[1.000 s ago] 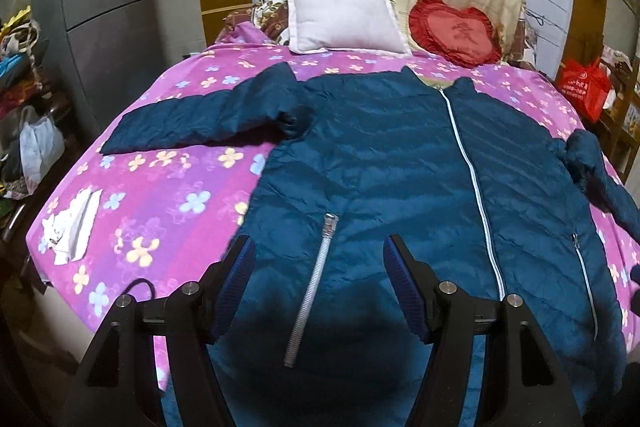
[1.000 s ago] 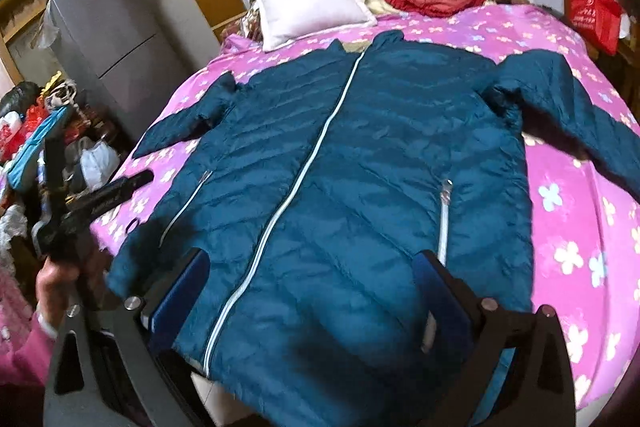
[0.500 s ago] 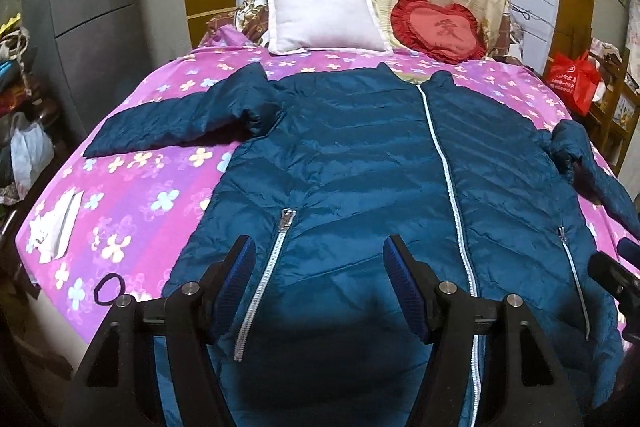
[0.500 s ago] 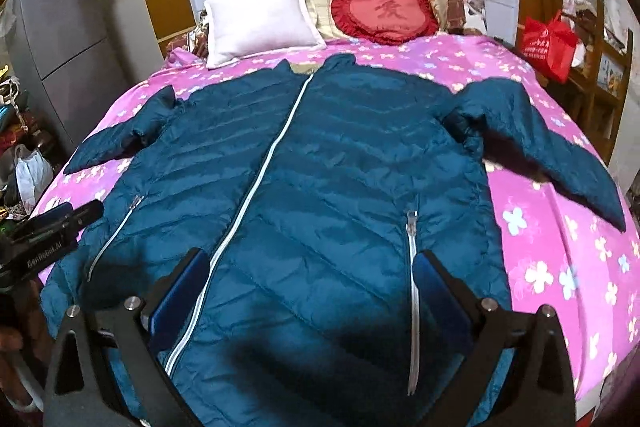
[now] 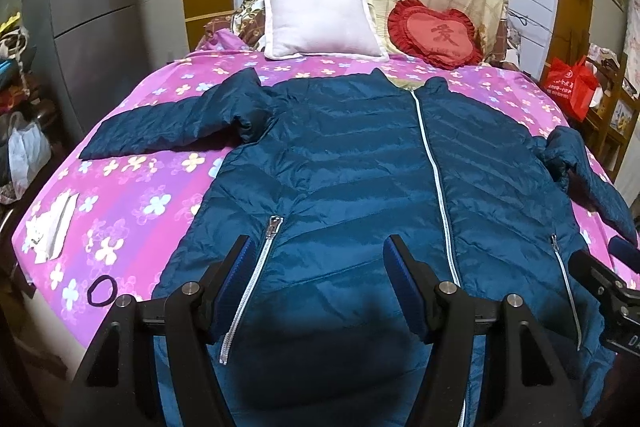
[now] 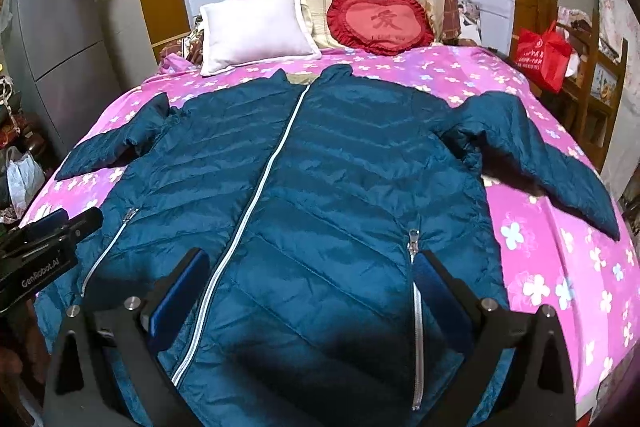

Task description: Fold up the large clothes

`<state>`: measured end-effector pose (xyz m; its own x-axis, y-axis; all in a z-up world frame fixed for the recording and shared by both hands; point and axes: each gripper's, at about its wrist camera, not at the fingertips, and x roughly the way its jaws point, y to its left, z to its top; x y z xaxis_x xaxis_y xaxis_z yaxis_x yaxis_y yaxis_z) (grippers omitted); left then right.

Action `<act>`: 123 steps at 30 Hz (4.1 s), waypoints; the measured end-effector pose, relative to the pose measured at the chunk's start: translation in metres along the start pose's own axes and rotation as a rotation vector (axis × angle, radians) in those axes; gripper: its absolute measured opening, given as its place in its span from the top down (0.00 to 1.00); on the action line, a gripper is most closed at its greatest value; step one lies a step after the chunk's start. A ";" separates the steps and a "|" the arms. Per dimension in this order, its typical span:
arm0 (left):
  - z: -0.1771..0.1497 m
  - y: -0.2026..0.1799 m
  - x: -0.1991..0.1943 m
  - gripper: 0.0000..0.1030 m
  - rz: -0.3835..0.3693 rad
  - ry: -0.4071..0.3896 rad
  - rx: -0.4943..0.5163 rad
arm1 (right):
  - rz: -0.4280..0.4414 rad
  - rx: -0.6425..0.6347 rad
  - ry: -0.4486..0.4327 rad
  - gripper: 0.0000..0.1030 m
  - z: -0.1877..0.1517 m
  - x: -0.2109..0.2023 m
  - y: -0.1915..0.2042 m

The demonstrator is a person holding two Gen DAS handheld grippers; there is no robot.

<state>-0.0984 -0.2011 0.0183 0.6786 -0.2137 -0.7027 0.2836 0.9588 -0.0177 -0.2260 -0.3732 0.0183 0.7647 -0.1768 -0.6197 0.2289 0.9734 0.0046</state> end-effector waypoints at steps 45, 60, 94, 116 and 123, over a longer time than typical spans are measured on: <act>0.000 -0.010 0.004 0.55 -0.008 0.010 0.008 | -0.055 0.015 0.031 0.00 0.007 0.023 0.002; 0.004 -0.018 0.018 0.55 -0.004 0.027 0.015 | -0.049 0.032 0.054 0.00 0.017 0.043 0.002; 0.013 -0.023 0.037 0.55 -0.001 0.044 -0.003 | -0.058 0.040 0.086 0.00 0.030 0.075 0.000; 0.024 -0.016 0.055 0.55 0.016 0.054 -0.006 | -0.046 0.054 0.100 0.00 0.048 0.092 -0.002; 0.031 -0.013 0.063 0.55 0.026 0.052 -0.007 | -0.029 0.067 0.117 0.00 0.059 0.106 -0.002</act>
<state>-0.0381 -0.2329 -0.0039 0.6493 -0.1787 -0.7393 0.2615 0.9652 -0.0036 -0.1101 -0.4030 -0.0012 0.6826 -0.1827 -0.7076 0.2925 0.9556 0.0355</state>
